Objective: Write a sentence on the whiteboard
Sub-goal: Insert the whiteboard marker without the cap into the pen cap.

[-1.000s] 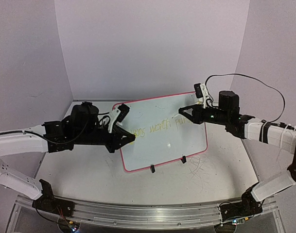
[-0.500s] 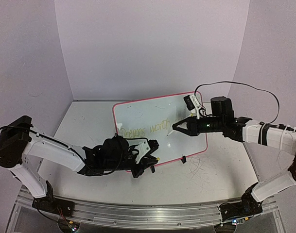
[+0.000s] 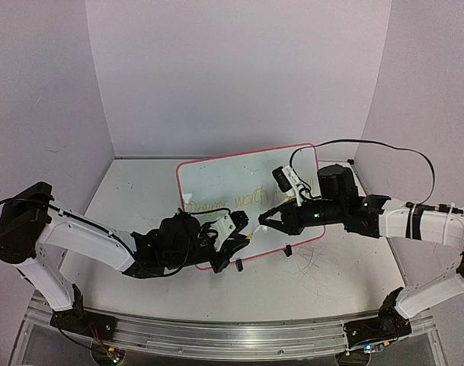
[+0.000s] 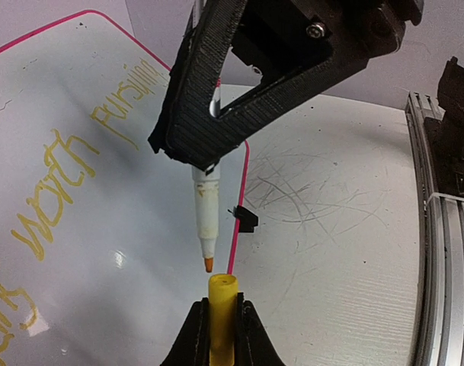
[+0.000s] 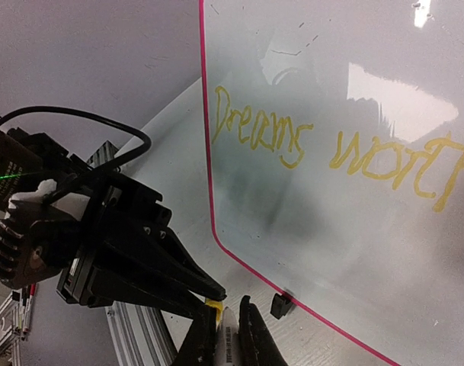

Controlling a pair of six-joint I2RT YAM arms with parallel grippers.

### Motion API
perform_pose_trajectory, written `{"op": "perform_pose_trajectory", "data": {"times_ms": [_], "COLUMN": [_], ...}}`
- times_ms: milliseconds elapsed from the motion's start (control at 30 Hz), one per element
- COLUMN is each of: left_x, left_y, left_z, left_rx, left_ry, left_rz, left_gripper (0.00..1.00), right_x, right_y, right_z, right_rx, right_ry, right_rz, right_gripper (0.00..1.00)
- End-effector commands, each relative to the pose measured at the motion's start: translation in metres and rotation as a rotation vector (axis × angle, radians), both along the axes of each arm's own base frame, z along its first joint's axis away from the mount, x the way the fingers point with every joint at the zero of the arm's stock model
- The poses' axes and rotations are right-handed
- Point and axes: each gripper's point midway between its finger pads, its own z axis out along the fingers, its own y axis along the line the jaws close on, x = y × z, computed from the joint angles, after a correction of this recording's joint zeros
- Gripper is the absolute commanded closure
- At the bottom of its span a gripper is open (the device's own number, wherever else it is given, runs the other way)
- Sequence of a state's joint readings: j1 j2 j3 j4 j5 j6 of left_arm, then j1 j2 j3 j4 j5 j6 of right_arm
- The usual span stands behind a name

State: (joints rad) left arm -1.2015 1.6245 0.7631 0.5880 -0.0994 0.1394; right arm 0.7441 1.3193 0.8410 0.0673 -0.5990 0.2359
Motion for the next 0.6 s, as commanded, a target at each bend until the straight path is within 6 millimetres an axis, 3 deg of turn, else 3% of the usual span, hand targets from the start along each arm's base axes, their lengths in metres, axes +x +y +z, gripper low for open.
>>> {"op": "perform_pose_trajectory", "data": {"times_ms": [0,167,567], "left_x": [0.006,0.006,0.006], "left_y": [0.000,0.001,0.002], "left_z": [0.015,0.015,0.019], "left_rx": [-0.046,-0.045,-0.052], "left_ry": [-0.038,-0.038,-0.043], "left_rz": [0.028,0.032,0.034], "left_gripper": [1.00,1.00,1.00], "right_x": [0.004,0.003,-0.003], "right_y": [0.002,-0.003,0.009], "right_z": [0.021,0.027,0.022], "right_rx": [0.040,0.041,0.057], "right_ry": [-0.086,-0.119,-0.081], "right_rz": [-0.019,-0.037,0.029], "right_gripper": [1.00,1.00,1.00]}}
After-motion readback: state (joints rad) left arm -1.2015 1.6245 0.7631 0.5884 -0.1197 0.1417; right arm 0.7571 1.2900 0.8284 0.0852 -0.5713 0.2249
